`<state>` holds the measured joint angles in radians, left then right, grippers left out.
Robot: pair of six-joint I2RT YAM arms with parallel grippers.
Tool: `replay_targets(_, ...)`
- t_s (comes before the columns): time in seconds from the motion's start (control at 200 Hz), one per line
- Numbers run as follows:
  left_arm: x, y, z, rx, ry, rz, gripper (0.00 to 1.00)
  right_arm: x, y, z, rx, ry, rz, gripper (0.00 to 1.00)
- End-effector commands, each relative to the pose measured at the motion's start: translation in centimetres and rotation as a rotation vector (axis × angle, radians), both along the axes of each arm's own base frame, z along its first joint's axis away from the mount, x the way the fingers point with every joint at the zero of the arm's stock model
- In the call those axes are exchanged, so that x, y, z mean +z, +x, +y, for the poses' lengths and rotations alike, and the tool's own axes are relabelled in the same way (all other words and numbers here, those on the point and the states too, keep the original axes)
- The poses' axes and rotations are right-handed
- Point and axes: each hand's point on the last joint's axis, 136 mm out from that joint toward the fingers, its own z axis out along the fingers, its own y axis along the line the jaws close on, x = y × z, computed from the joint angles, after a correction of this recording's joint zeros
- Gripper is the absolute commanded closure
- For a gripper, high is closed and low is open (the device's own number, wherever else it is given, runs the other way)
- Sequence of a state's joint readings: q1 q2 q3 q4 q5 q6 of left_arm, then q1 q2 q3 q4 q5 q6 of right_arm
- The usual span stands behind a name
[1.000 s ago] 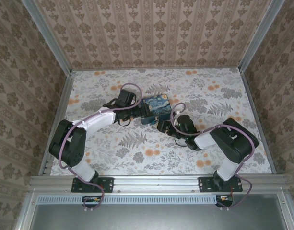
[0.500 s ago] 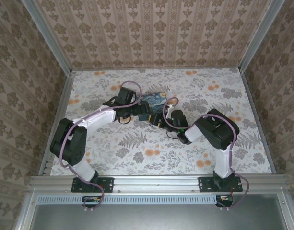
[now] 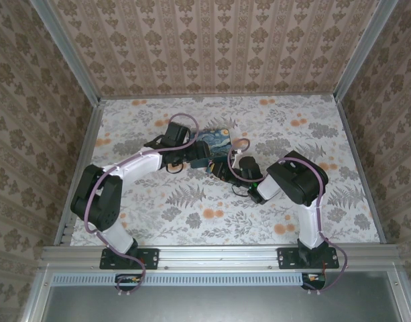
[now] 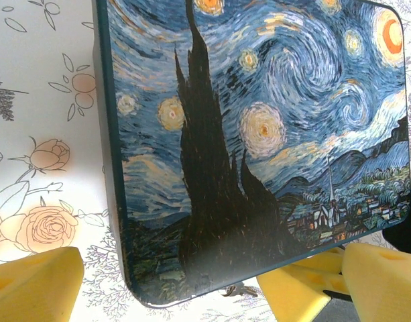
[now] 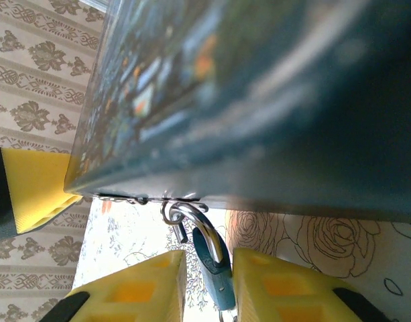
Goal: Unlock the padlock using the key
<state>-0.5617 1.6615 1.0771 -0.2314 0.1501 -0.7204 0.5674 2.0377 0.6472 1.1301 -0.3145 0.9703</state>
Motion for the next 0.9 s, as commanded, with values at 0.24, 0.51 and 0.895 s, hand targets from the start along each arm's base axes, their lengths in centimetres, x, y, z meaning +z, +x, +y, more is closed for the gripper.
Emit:
replay_targets(0.24,0.6,0.9,-0.6,-0.019,-0.018,-0.022,0.0,-3.7,-2.0,-0.5,0.022,-0.074,0.147,0.95)
replay_targets(0.51,1.3,0.7,-0.5,-0.03,-0.023,-0.037,0.0,-1.0,-2.3,-0.6,0.034,-0.081,0.116,0.99)
replay_targets(0.895,2.1,2.0,1.9,-0.005,0.038,-0.058,0.0,0.1,-3.3,-1.0,-0.011,-0.22,0.129,0.34)
